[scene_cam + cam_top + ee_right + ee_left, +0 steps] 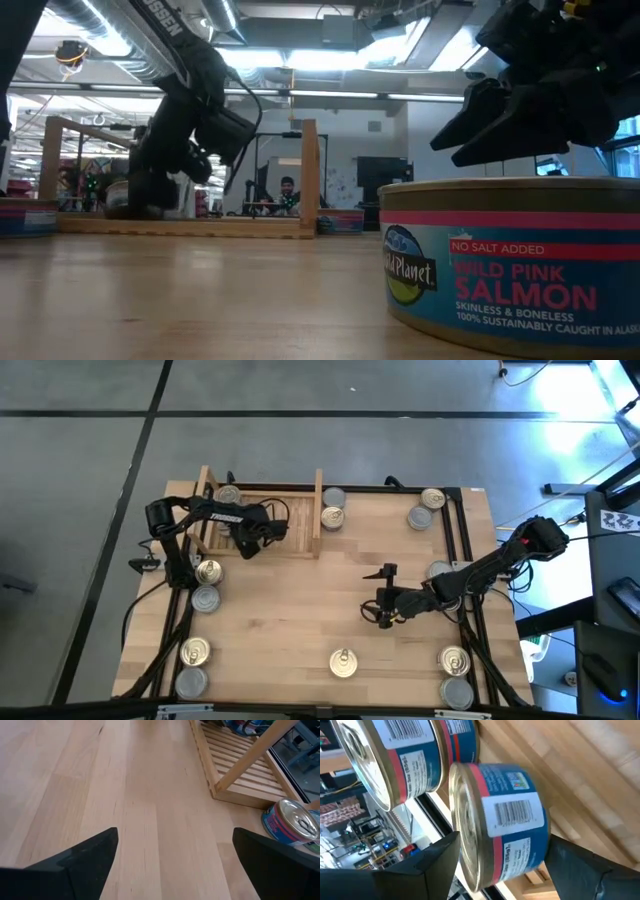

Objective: Stack canned seafood by type on shelf
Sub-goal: Put the blue tuna can on the shelf, then move the blue tuna can from the middle left to the center

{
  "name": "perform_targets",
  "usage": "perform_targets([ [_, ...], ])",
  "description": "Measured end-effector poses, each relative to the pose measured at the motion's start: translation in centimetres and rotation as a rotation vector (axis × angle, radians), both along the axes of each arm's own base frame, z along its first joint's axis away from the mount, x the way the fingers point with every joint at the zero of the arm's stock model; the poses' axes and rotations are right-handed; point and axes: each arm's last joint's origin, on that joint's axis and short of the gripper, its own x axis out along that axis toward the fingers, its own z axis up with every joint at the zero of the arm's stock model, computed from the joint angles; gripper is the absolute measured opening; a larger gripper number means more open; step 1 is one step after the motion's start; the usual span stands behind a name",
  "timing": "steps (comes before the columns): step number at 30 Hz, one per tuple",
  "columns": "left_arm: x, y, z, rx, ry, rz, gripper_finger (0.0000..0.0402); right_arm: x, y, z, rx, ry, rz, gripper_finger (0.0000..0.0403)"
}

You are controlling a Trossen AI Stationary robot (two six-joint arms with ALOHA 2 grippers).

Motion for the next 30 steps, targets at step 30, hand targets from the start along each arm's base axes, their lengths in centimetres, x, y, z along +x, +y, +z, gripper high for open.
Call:
perform_targets([
  [30, -0.6, 0.3, 0.5, 0.0, 0.083, -0.041, 0.0265, 0.0, 0.0, 0.0, 0.001, -0.001, 0.0, 0.0395],
])
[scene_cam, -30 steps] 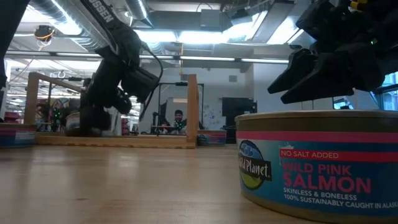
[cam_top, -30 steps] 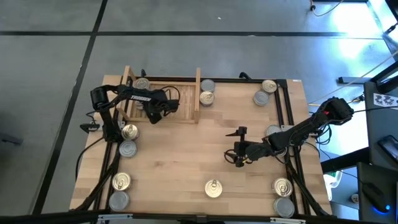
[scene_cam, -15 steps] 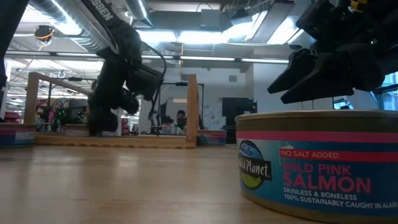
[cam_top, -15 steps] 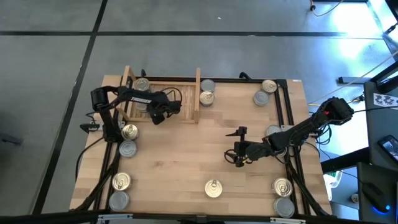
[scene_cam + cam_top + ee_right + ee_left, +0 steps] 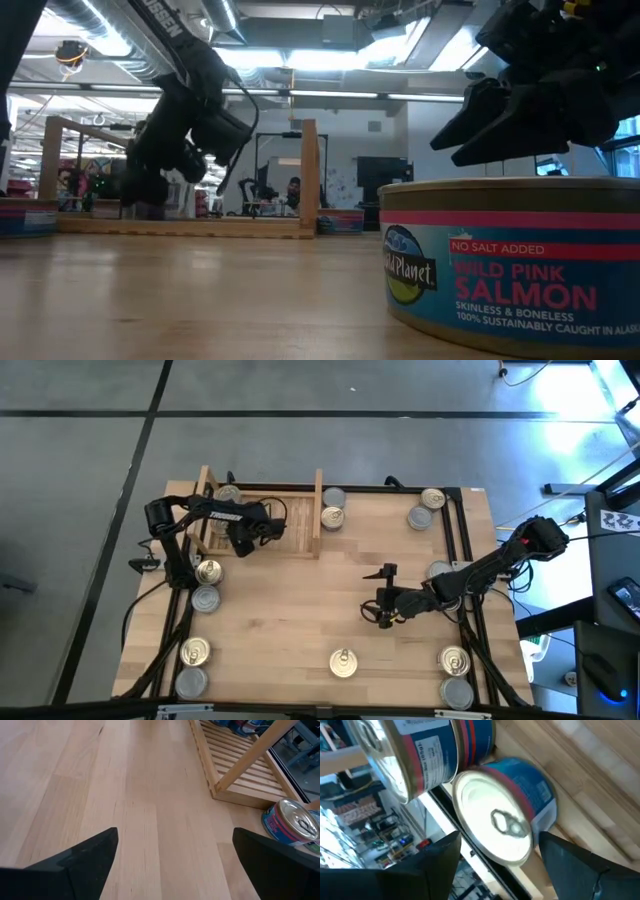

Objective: Stack canned seafood by type on shelf
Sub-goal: Move the blue tuna can from the middle left to the center

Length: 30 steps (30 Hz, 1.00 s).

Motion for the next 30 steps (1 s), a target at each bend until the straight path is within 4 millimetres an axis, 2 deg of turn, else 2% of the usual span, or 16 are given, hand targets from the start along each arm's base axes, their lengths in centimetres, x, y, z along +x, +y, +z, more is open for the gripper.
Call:
perform_targets([
  [4, 2.0, -1.9, 1.8, 0.036, -0.099, -0.071, 0.0265, 0.0, 0.0, 0.0, 0.0, 0.0, 0.0, 0.0395],
  [8, 3.6, -5.5, 4.5, -0.002, -0.288, -0.118, 0.0265, 0.0, 0.0, 0.0, 0.0, 0.0, 0.0, 0.0395],
  [11, 3.6, -8.6, 5.9, -0.06, -0.391, -0.118, 0.0265, 0.0, 0.0, 0.0, 0.0, 0.0, 0.0, 0.0395],
  [15, 2.4, -11.7, 7.1, -0.09, -0.422, -0.046, 0.0265, 0.0, 0.0, 0.0, -0.001, 0.0, 0.0, 0.0395],
  [18, 1.4, -13.1, 7.4, -0.135, -0.363, 0.028, 0.0265, 0.0, 0.0, 0.0, 0.0, -0.001, 0.0, 0.0395],
  [22, 0.1, -13.9, 7.2, -0.151, -0.265, 0.103, 0.0265, 0.0, 0.0, 0.0, -0.001, -0.001, -0.001, 0.0395],
  [30, -2.1, -13.7, 4.1, -0.272, -0.061, 0.102, 0.0265, 0.0, 0.0, 0.0, 0.001, -0.005, -0.001, 0.0395],
])
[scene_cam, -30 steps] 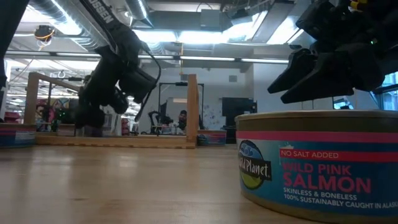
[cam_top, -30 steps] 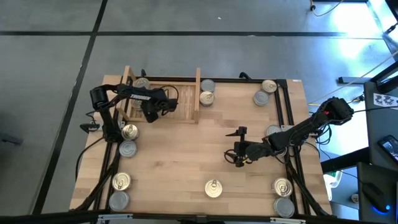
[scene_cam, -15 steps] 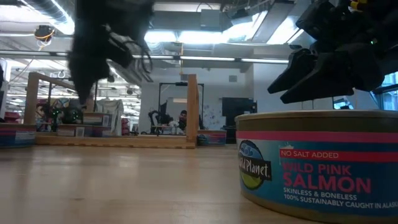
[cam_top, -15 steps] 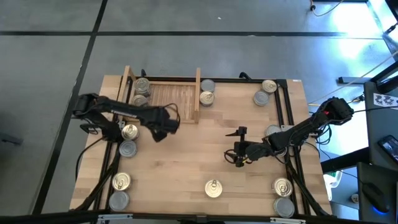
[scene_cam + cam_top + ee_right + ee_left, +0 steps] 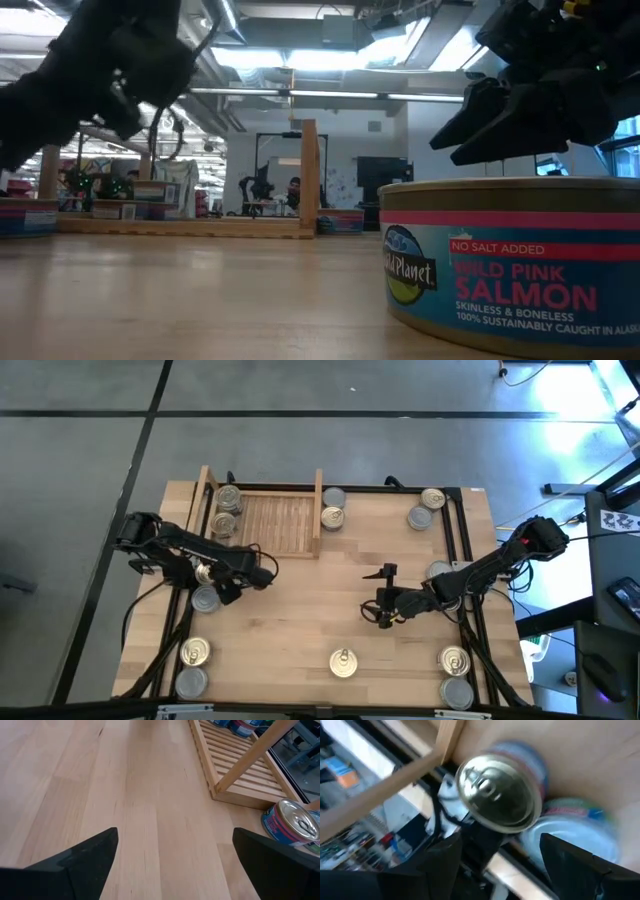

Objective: Stack canned seafood by type on shelf
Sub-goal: Move the blue tuna can from the middle left to the center

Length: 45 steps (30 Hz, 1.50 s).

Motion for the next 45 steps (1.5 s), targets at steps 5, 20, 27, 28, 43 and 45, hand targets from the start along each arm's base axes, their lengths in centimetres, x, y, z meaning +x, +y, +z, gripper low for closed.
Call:
perform_targets([
  [5, -1.0, 0.2, -1.3, -0.062, 0.076, -0.044, 0.0265, 0.1, 0.0, 0.1, 0.004, -0.008, 0.0, 0.0395],
  [20, -1.5, 1.2, -3.5, -0.108, 0.057, -0.234, 0.0265, 0.1, 0.0, 0.2, 0.006, -0.018, 0.001, 0.0395],
  [27, 0.1, 1.1, -3.2, -0.188, -0.055, -0.299, 0.0265, 0.1, 0.1, 0.2, 0.007, -0.019, 0.002, 0.0395],
  [28, 0.5, 1.1, -3.0, -0.191, -0.082, -0.303, 0.0265, 0.1, 0.1, 0.2, 0.007, -0.019, 0.002, 0.0395],
  [43, 7.6, -0.5, -2.1, -0.199, -0.644, -0.459, 0.0265, 0.1, 0.1, 0.2, 0.007, -0.02, 0.002, 0.0395],
  [45, 8.6, -1.0, -2.3, -0.191, -0.728, -0.475, 0.0265, 0.1, 0.1, 0.2, 0.007, -0.02, 0.002, 0.0395],
])
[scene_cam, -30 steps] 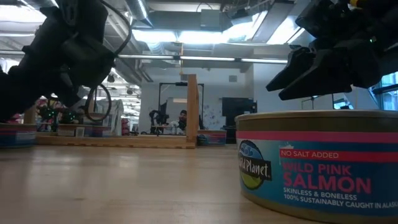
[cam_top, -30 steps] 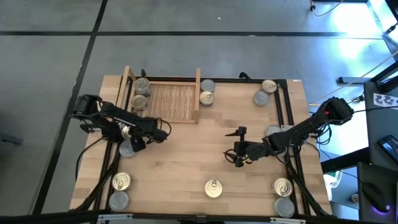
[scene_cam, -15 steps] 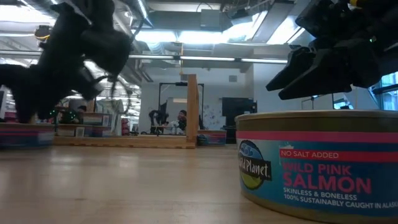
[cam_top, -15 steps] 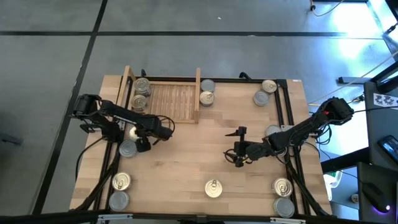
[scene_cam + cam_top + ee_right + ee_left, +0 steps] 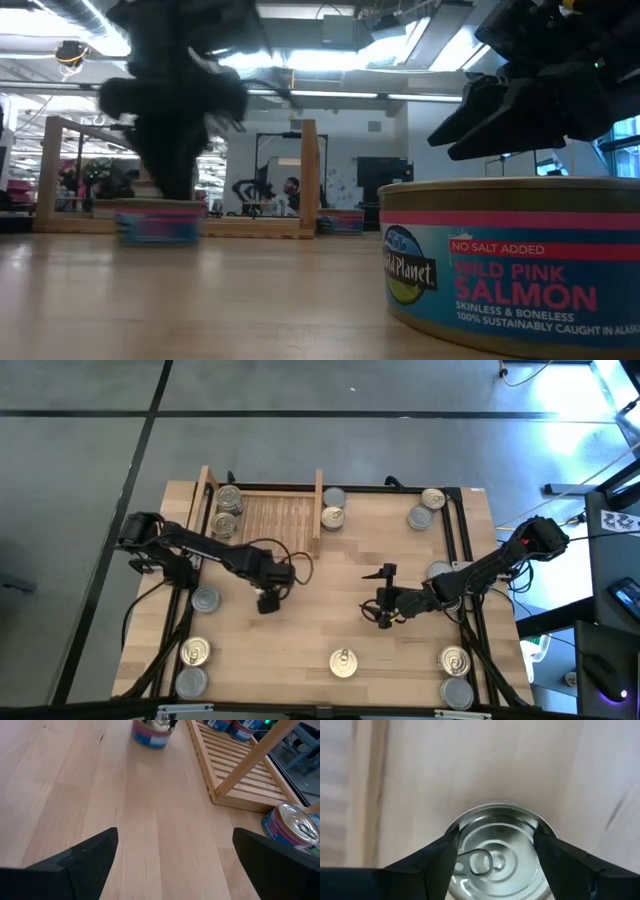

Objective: Stack canned seafood by type on shelf
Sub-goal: Move the blue tuna can from the middle left to the center, then stack the blue tuna can on top of the other blue tuna can on the shelf

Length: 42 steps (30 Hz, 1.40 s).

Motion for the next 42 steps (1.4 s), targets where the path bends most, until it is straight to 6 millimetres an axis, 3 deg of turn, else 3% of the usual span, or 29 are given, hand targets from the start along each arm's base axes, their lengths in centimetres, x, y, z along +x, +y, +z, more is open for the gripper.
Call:
perform_targets([
  [12, 6.3, -2.3, -1.3, 0.056, -0.524, -0.208, 0.0265, 0.2, 0.1, 0.2, -0.008, -0.024, 0.012, 0.0395],
  [16, 7.6, -2.6, 1.2, 0.067, -0.603, -0.227, 0.0265, 0.2, 0.1, 0.2, -0.009, -0.024, 0.013, 0.0395],
  [20, 7.4, -3.3, 3.7, -0.004, -0.596, -0.168, 0.0265, 0.4, 0.2, 0.6, -0.004, -0.037, 0.015, 0.0395],
  [24, 7.2, -3.5, 3.8, -0.028, -0.591, -0.145, 0.0265, 0.7, 0.4, 1.2, 0.032, -0.086, 0.032, 0.0395],
  [30, 5.9, -5.1, 0.3, 0.017, -0.483, -0.211, 0.0265, 1.2, 1.0, 1.7, 0.108, -0.134, 0.159, 0.0395],
  [35, 4.8, -5.3, -1.0, 0.172, -0.492, -0.194, 0.0265, 2.1, 1.7, 0.8, 0.09, -0.148, 0.29, 0.0395],
  [42, 4.2, -5.1, -2.6, 0.155, -0.56, -0.241, 0.0265, 4.9, 2.2, -0.6, -0.001, -0.091, 0.333, 0.0395],
])
